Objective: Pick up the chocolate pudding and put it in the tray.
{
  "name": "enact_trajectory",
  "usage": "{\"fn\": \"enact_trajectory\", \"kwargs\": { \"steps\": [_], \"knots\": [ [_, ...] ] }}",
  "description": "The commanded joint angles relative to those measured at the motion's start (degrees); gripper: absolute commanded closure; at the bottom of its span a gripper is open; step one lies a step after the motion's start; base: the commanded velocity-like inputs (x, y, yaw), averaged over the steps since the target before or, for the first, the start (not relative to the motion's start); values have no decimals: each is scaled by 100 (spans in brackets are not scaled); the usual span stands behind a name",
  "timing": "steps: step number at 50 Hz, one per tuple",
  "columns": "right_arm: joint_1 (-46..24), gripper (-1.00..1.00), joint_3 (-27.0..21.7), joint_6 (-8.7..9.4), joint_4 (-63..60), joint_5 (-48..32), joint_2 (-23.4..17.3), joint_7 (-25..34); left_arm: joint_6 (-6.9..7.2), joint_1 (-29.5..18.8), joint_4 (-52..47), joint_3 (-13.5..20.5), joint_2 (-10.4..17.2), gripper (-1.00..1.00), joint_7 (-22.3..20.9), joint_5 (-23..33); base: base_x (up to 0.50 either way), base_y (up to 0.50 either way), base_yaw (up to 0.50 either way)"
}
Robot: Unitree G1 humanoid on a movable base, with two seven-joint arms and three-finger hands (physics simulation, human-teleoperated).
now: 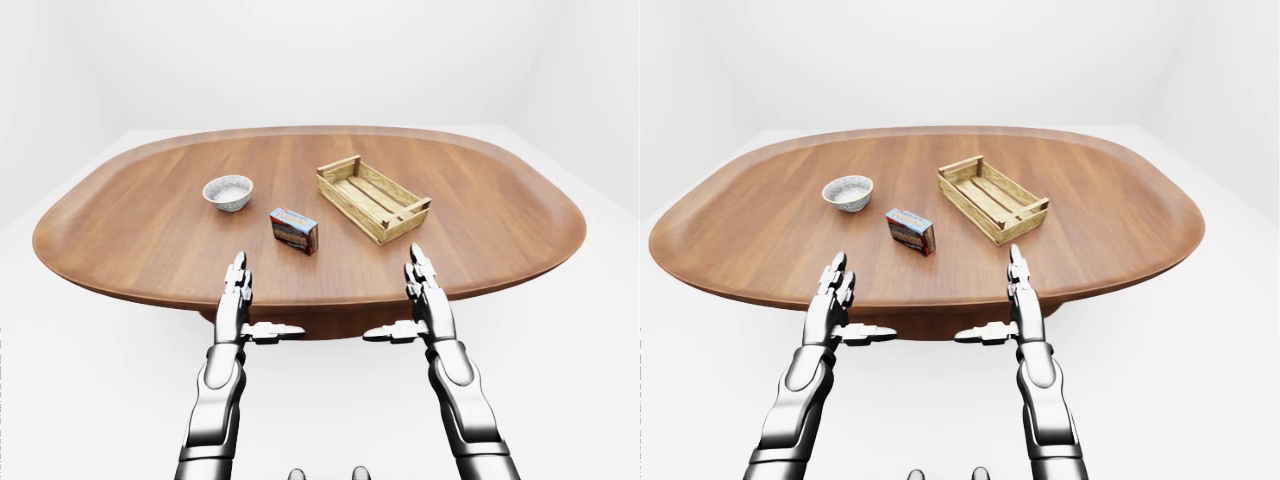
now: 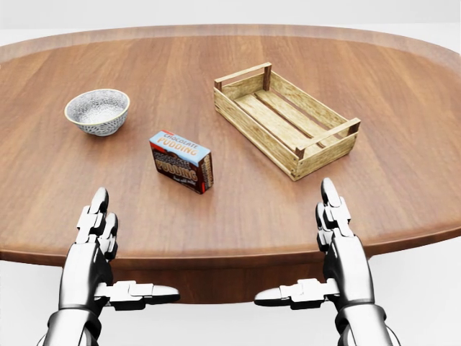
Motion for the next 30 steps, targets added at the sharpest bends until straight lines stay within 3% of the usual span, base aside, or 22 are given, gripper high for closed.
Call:
{"fn": "enact_trajectory", "kwargs": {
  "steps": [1,13,24,27,30],
  "knots": [
    [-13,-100,5,6,14,-23,2,-1,32,5,-27,0,1,-100,4,7,0,17,0],
    [-21,-100,-10,21,21,8,1,11,-33,-10,58,-1,-1,-100,4,15,0,25,0],
    [-20,-100,-10,15,47,22,-2,24,32,-8,1,-6,0,-100,-4,4,0,24,0],
    [-20,-100,-10,20,50,28,-2,29,-48,-8,79,-7,-5,-100,-6,8,0,16,0],
    [-9,-100,-20,14,37,50,3,27,-11,-7,38,-6,-1,-100,-10,1,0,0,0]
  ]
}}
